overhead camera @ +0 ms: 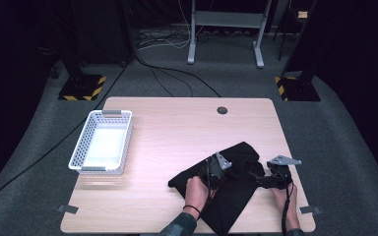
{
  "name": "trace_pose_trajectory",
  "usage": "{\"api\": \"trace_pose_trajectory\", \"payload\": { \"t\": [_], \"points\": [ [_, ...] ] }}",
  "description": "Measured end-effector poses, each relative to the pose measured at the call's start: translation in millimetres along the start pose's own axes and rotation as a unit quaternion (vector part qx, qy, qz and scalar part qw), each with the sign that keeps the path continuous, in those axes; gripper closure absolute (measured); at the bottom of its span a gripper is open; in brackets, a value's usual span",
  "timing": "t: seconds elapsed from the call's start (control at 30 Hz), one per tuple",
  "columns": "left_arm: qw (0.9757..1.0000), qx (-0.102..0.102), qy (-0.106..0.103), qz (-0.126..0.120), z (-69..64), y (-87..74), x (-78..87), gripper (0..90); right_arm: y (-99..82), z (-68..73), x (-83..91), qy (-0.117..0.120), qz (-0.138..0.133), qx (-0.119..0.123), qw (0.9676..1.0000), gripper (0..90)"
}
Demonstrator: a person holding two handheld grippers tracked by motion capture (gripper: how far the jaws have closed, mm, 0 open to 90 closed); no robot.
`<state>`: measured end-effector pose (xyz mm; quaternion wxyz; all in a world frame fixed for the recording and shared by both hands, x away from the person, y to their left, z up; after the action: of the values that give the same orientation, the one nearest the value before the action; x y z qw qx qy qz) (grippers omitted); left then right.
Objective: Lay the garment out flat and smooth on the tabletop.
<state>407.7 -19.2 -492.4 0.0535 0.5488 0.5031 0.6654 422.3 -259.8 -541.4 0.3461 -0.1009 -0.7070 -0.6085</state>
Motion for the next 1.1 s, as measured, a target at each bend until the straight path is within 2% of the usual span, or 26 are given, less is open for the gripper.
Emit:
{"api": "trace_pose_trajectory", "payload": {
  "t": [0.07, 0.17, 0.2, 0.27, 0.3, 0.43, 0.47, 0.5, 0.53, 0.57, 0.6, 0.67, 0.77, 0.83, 0.87, 0.9, 0.93, 1.0, 1.1],
  "points": [
    [0.9997, 0.021, 0.007, -0.012, 14.9, 3.4, 8.2, 86.9, 0.0, -1.3, 0.6, 0.000, -0.004, -0.006, 1.0000, 6.2],
    [0.9995, 0.020, 0.024, -0.009, 29.3, 6.8, 14.3, 86.9, 0.1, 0.2, -0.8, -0.003, 0.002, 0.000, 1.0000, 7.8],
    [0.9995, 0.020, 0.024, -0.009, 29.3, 6.8, 14.3, 86.9, 0.1, 0.3, -1.0, -0.003, 0.003, 0.000, 1.0000, 8.9],
    [0.9990, 0.030, 0.030, -0.012, 40.8, 8.9, 16.7, 86.9, 0.0, 0.4, -0.7, -0.004, 0.001, 0.000, 1.0000, 9.6],
    [0.9986, 0.037, 0.036, -0.010, 51.9, 9.7, 17.3, 86.9, 0.0, 0.5, -0.9, -0.004, 0.002, 0.001, 1.0000, 9.7],
    [0.9978, 0.044, 0.050, -0.002, 67.4, 10.0, 15.8, 86.9, -0.4, 2.0, -2.1, -0.004, 0.009, 0.007, 0.9999, 12.0],
    [0.9970, 0.049, 0.061, 0.002, 78.2, 9.6, 13.9, 86.9, -0.5, 2.6, -2.4, -0.006, 0.010, 0.010, 0.9999, 12.3],
    [0.9970, 0.049, 0.061, 0.002, 78.2, 9.6, 13.9, 86.9, -0.5, 2.6, -2.4, -0.006, 0.010, 0.010, 0.9999, 12.3],
    [0.9960, 0.060, 0.066, 0.003, 88.9, 7.7, 12.0, 86.9, -0.7, 3.8, -3.2, -0.007, 0.014, 0.017, 0.9997, 12.5],
    [0.9960, 0.060, 0.066, 0.003, 88.9, 7.7, 12.0, 86.9, -0.7, 3.8, -3.2, -0.007, 0.014, 0.017, 0.9997, 12.5],
    [0.9954, 0.072, 0.063, 0.007, 98.9, 5.2, 9.6, 86.8, -0.8, 5.0, -3.9, -0.011, 0.017, 0.023, 0.9995, 12.9],
    [0.9955, 0.076, 0.057, 0.008, 104.2, 3.7, 8.6, 86.7, -1.1, 6.1, -4.6, -0.013, 0.022, 0.028, 0.9993, 13.5],
    [0.9935, 0.102, 0.052, 0.004, 120.2, 2.7, 8.4, 86.7, -1.2, 7.5, -5.9, -0.018, 0.028, 0.034, 0.9989, 13.7],
    [0.9925, 0.105, 0.062, 0.004, 130.2, 3.2, 11.7, 86.7, -1.2, 7.5, -5.8, -0.017, 0.027, 0.034, 0.9989, 13.9],
    [0.9915, 0.112, 0.065, 0.010, 135.8, 2.6, 12.7, 86.7, -1.2, 7.5, -5.8, -0.017, 0.027, 0.034, 0.9989, 13.9],
    [0.9889, 0.126, 0.078, 0.014, 146.8, 1.8, 15.7, 86.7, -1.1, 7.5, -6.1, -0.016, 0.028, 0.035, 0.9989, 13.9],
    [0.9889, 0.126, 0.078, 0.014, 146.8, 1.8, 15.7, 86.7, -1.1, 7.5, -6.1, -0.016, 0.028, 0.035, 0.9989, 13.9],
    [0.9857, 0.137, 0.096, 0.016, 157.7, -0.5, 18.0, 86.7, -0.9, 7.3, -6.6, -0.015, 0.030, 0.032, 0.9989, 13.7],
    [0.9795, 0.163, 0.111, 0.038, 173.6, -8.3, 17.7, 86.6, -0.9, 7.5, -6.7, -0.015, 0.030, 0.032, 0.9989, 13.8]
  ]
}}
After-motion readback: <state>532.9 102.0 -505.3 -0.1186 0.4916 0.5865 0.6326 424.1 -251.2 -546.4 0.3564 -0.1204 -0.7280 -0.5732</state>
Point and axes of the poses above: each handheld gripper's, and its own axes: x roughly backward along the jaws, y roughly out of its top, z roughly to its left, the point moved 3 cm from there along -x, roughly forward along the jaws, and after that the axes turned 11 degrees about -y, right-handed, at the moved point
